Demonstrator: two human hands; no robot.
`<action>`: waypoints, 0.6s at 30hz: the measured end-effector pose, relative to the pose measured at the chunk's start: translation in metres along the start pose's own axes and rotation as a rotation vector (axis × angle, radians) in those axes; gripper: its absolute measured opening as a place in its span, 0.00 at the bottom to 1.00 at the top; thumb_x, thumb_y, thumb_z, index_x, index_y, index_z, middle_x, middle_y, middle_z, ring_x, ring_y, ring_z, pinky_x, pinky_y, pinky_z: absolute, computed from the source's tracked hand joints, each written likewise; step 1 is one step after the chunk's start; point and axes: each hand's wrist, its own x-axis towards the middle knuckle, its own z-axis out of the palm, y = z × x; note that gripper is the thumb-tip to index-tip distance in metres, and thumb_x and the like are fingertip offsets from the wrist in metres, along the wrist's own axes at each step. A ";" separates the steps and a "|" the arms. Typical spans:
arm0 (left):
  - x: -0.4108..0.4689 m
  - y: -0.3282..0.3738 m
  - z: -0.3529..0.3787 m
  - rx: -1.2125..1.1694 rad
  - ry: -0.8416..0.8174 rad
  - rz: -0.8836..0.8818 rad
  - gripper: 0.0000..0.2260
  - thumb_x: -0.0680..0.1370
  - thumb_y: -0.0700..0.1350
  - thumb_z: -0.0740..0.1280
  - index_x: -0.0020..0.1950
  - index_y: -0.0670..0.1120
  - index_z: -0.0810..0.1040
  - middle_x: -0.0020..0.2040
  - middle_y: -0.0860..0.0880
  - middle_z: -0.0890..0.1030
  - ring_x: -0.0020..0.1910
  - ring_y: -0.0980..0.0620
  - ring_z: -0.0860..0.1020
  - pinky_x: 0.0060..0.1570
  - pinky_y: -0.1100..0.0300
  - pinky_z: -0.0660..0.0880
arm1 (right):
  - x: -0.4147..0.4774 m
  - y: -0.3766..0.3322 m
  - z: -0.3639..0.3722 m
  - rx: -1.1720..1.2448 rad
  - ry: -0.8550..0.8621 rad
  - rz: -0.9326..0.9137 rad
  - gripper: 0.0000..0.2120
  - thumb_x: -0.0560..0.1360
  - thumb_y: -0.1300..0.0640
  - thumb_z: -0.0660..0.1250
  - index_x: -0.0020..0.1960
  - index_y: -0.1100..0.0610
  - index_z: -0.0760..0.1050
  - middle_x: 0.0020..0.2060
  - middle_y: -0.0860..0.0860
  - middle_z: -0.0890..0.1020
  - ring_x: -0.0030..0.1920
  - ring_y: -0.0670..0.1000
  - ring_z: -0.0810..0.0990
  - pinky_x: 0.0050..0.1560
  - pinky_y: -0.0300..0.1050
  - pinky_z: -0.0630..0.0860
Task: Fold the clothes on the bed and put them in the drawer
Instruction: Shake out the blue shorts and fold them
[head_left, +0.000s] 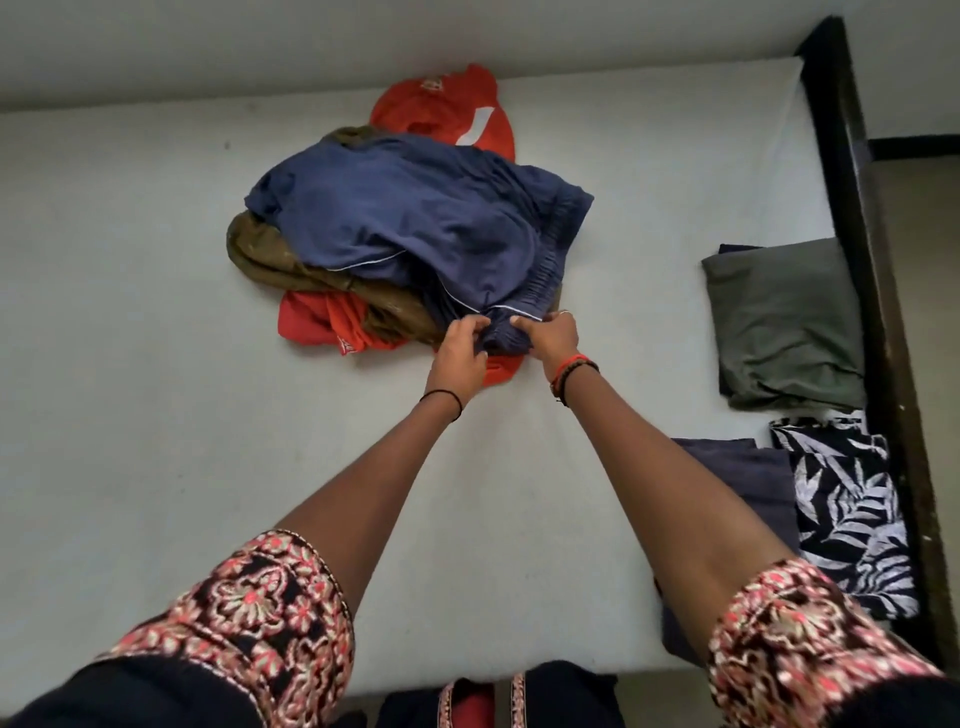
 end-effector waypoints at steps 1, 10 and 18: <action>-0.001 0.000 0.002 0.051 -0.013 0.028 0.24 0.71 0.31 0.65 0.67 0.42 0.70 0.64 0.41 0.72 0.62 0.43 0.73 0.65 0.52 0.68 | 0.000 0.001 -0.001 0.011 -0.012 0.001 0.37 0.46 0.44 0.77 0.50 0.62 0.77 0.45 0.57 0.84 0.46 0.58 0.83 0.50 0.57 0.81; -0.049 0.040 -0.026 0.282 0.132 0.293 0.23 0.69 0.44 0.73 0.64 0.46 0.75 0.54 0.46 0.77 0.58 0.47 0.75 0.59 0.56 0.62 | -0.190 -0.101 -0.045 0.131 -0.269 -0.022 0.16 0.73 0.63 0.71 0.56 0.71 0.75 0.47 0.62 0.82 0.44 0.55 0.82 0.45 0.43 0.81; -0.109 0.123 -0.105 0.409 0.408 0.556 0.12 0.70 0.51 0.59 0.46 0.49 0.78 0.40 0.51 0.76 0.42 0.54 0.73 0.44 0.58 0.60 | -0.295 -0.185 -0.079 0.056 -0.347 -0.366 0.07 0.70 0.62 0.74 0.48 0.62 0.81 0.44 0.56 0.84 0.45 0.50 0.81 0.51 0.45 0.77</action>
